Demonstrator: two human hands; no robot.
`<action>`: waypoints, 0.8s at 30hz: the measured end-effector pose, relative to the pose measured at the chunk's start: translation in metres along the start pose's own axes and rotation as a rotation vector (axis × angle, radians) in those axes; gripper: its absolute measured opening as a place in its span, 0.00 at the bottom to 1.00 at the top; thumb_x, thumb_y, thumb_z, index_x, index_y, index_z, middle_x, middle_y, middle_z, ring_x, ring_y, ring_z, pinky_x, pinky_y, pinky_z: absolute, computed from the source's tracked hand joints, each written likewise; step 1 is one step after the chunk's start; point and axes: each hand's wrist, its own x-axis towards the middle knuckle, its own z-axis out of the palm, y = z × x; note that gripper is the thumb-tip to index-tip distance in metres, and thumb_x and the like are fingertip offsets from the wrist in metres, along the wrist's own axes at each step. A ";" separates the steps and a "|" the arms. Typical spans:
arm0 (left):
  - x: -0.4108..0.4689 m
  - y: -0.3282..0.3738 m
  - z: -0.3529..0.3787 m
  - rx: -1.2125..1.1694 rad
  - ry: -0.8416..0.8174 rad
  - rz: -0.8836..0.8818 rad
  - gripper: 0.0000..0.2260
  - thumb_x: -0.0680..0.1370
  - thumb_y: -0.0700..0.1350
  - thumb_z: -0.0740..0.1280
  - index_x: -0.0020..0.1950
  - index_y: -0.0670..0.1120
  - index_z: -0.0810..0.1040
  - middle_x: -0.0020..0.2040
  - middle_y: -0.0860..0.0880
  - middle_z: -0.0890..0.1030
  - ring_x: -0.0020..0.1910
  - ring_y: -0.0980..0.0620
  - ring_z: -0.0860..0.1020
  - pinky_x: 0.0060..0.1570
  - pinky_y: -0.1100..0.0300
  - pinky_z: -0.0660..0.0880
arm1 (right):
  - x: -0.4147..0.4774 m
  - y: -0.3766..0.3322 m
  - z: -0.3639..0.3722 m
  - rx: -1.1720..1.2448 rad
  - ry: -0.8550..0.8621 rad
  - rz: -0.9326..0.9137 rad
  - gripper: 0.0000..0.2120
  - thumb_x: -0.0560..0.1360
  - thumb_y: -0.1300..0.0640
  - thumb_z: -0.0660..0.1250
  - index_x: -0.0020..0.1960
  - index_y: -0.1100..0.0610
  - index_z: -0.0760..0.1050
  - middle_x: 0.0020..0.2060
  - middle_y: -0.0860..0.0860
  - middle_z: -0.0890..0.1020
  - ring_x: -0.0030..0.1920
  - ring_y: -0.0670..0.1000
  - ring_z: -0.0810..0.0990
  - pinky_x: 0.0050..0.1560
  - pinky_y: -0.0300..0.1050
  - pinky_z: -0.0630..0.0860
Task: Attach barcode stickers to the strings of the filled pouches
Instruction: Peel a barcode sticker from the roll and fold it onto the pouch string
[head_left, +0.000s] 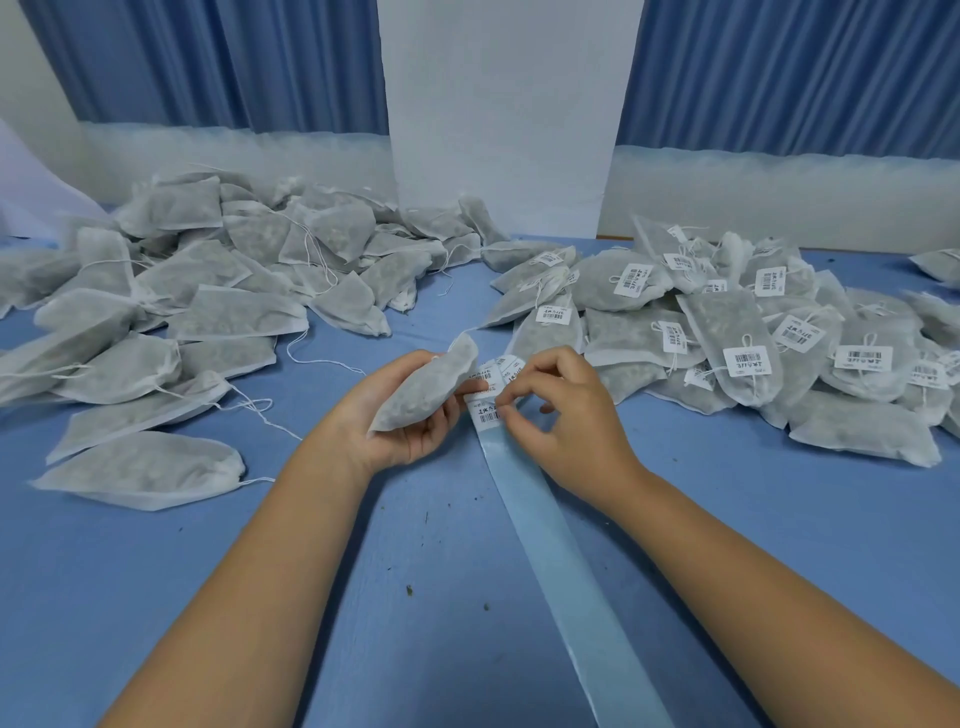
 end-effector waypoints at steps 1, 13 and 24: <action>-0.001 0.000 0.000 -0.002 -0.001 -0.001 0.25 0.70 0.45 0.67 0.66 0.42 0.73 0.39 0.45 0.84 0.26 0.56 0.77 0.22 0.67 0.74 | 0.000 -0.001 0.000 0.026 -0.008 0.006 0.03 0.72 0.64 0.73 0.45 0.58 0.83 0.48 0.51 0.75 0.52 0.51 0.76 0.52 0.43 0.74; -0.001 0.000 -0.001 0.084 0.111 0.041 0.11 0.70 0.44 0.70 0.52 0.45 0.80 0.44 0.50 0.82 0.29 0.55 0.79 0.26 0.66 0.76 | 0.006 -0.015 -0.011 0.563 0.178 0.164 0.06 0.68 0.64 0.64 0.36 0.54 0.75 0.46 0.51 0.77 0.47 0.40 0.77 0.48 0.32 0.72; -0.015 -0.005 0.014 0.841 0.250 0.385 0.03 0.74 0.49 0.73 0.41 0.53 0.86 0.41 0.53 0.86 0.37 0.57 0.84 0.32 0.69 0.76 | 0.009 -0.010 -0.008 0.655 0.024 0.422 0.18 0.76 0.54 0.71 0.61 0.36 0.75 0.42 0.48 0.84 0.45 0.41 0.81 0.49 0.35 0.75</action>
